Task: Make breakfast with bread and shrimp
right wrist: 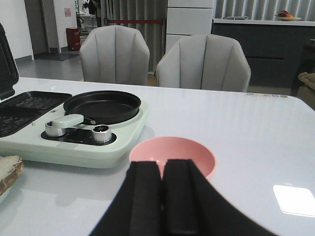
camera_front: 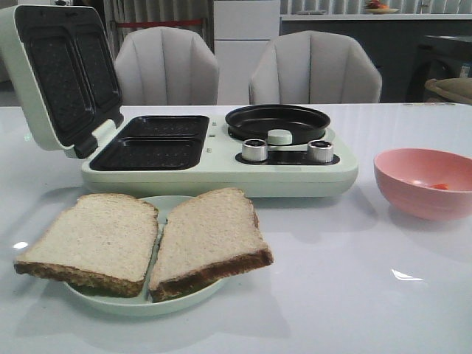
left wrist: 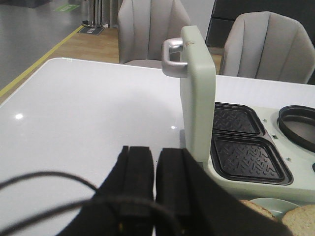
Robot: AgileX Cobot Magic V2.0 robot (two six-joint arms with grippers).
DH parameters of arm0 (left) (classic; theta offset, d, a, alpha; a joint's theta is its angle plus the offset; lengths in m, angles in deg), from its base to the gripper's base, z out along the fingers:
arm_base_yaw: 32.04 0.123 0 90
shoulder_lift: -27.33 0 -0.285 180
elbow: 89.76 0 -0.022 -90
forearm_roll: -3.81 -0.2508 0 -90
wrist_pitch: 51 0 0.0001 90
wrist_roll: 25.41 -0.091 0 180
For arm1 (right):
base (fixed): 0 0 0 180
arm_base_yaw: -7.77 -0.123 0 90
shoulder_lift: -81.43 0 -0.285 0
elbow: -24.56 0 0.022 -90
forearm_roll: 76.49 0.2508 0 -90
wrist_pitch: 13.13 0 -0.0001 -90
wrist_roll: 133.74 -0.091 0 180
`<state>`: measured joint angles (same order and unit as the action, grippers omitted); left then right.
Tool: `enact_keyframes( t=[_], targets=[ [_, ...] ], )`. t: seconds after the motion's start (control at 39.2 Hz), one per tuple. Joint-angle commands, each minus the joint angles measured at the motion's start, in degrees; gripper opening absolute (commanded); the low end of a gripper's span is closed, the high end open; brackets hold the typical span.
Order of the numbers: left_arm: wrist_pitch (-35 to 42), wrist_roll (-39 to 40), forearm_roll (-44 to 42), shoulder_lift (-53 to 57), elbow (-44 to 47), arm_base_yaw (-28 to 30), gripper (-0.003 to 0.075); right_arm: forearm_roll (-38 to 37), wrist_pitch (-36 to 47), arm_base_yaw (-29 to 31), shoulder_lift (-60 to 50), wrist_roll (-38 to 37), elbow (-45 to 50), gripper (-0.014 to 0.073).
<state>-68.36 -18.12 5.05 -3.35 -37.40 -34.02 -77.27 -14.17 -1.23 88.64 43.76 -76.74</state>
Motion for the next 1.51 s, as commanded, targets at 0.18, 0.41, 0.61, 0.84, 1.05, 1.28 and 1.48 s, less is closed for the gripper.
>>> enact_keyframes(
  t=[0.18, 0.41, 0.61, 0.84, 1.05, 1.28, 1.48],
  targets=[
    [4.5, -0.4, -1.2, -0.8, -2.1, -0.2, 0.0267, 0.0, 4.4, 0.3, -1.2, 0.5, -0.9, 0.0134],
    [4.7, -0.4, -4.5, -0.8, -2.1, -0.2, 0.0544, 0.0, 4.4, 0.3, -1.2, 0.5, -0.9, 0.0134],
    [5.1, -0.5, -10.0, -2.0, -2.1, -1.2, 0.0547, 0.0, 4.4, 0.3, -1.2, 0.5, -0.9, 0.0134],
    [2.4, -0.5, -16.4, -3.4, -2.1, -7.8, 0.0547, 0.0, 4.4, 0.3, -1.2, 0.5, -0.9, 0.0134],
    [-0.5, -0.6, -25.1, -6.1, -2.1, -15.4, 0.0547, 0.0, 4.4, 0.3, -1.2, 0.5, -0.9, 0.0134],
    [-5.2, 3.2, -39.7, -10.7, -2.1, -25.8, 0.0547, 0.0, 4.4, 0.3, -1.2, 0.5, -0.9, 0.0134],
    [-9.2, 4.3, -46.3, -19.7, -2.1, -36.8, 0.0547, 0.0, 4.4, 0.3, -1.2, 0.5, -0.9, 0.0134]
  ],
)
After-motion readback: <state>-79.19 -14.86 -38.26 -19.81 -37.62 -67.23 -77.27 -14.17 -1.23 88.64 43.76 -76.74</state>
